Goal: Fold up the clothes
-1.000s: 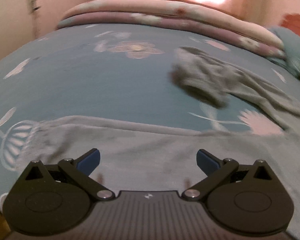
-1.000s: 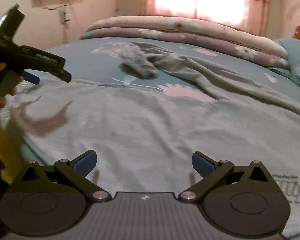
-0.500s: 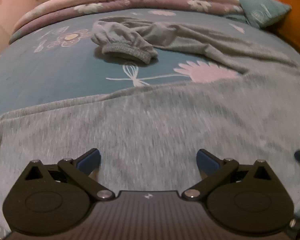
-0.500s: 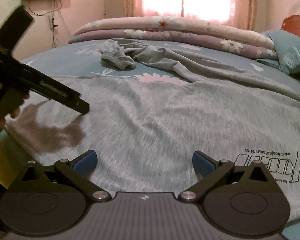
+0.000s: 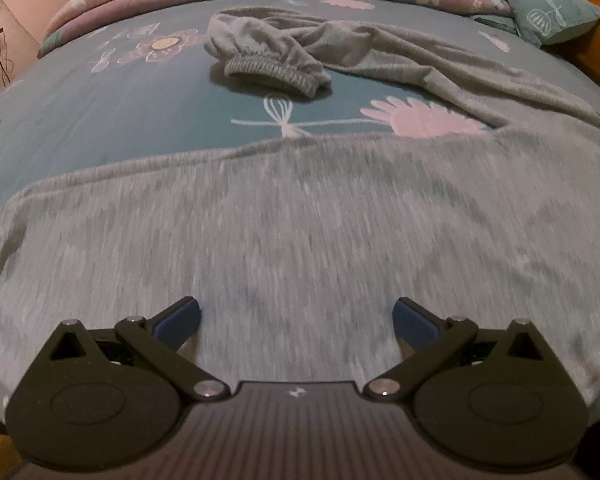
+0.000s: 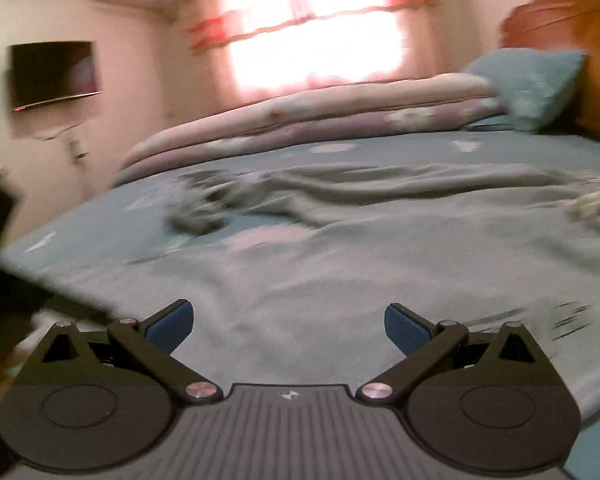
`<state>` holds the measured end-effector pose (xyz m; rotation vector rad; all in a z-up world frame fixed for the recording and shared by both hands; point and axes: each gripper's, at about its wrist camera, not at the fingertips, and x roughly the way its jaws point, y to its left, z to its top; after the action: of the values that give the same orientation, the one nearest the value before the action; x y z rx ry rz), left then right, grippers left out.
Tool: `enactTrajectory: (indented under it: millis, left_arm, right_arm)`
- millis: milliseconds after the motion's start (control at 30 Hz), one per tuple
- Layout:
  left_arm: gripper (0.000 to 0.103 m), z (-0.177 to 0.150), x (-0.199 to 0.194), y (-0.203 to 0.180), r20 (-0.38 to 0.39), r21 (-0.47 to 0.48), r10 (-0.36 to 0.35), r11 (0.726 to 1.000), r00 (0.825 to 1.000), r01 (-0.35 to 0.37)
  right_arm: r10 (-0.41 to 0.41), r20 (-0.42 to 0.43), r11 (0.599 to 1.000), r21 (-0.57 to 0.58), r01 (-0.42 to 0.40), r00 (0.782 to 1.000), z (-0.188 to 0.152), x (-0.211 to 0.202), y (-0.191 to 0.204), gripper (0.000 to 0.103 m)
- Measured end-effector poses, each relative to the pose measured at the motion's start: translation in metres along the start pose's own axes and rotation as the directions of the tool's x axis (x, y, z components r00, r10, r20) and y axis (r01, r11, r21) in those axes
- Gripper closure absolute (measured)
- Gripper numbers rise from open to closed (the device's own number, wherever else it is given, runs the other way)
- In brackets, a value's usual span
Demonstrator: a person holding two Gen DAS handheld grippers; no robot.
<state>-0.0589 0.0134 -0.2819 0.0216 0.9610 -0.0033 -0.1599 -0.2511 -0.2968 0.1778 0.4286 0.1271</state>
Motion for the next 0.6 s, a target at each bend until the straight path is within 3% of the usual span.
enactTrajectory:
  millis: [100, 200, 300, 467, 600]
  left_arm:
    - [0.000, -0.006, -0.005, -0.001, -0.016, -0.018, 0.011, 1.000, 1.000, -0.011]
    - [0.000, -0.010, -0.009, -0.003, -0.039, -0.036, 0.026, 0.999, 0.999, -0.028]
    - [0.000, -0.016, -0.014, -0.003, -0.067, -0.046, 0.028, 0.998, 0.997, -0.031]
    - [0.000, -0.033, -0.024, -0.004, -0.042, -0.034, 0.026, 0.999, 0.999, -0.028]
    - [0.001, -0.037, -0.027, -0.007, -0.031, -0.021, 0.035, 0.999, 0.999, -0.036]
  right_arm:
    - [-0.123, -0.046, 0.992, -0.029, 0.122, 0.991, 0.012, 0.028, -0.008, 0.000]
    - [-0.139, -0.178, 0.987, 0.050, 0.150, 0.974, 0.011, 0.043, -0.021, 0.000]
    - [-0.185, -0.218, 0.982, -0.075, 0.172, 0.958, 0.001, 0.033, -0.010, 0.000]
    - [-0.237, -0.232, 0.970, -0.117, 0.214, 0.943, -0.018, 0.006, 0.008, 0.000]
    - [-0.224, -0.243, 0.973, -0.110, 0.202, 0.944, -0.020, -0.004, 0.012, 0.000]
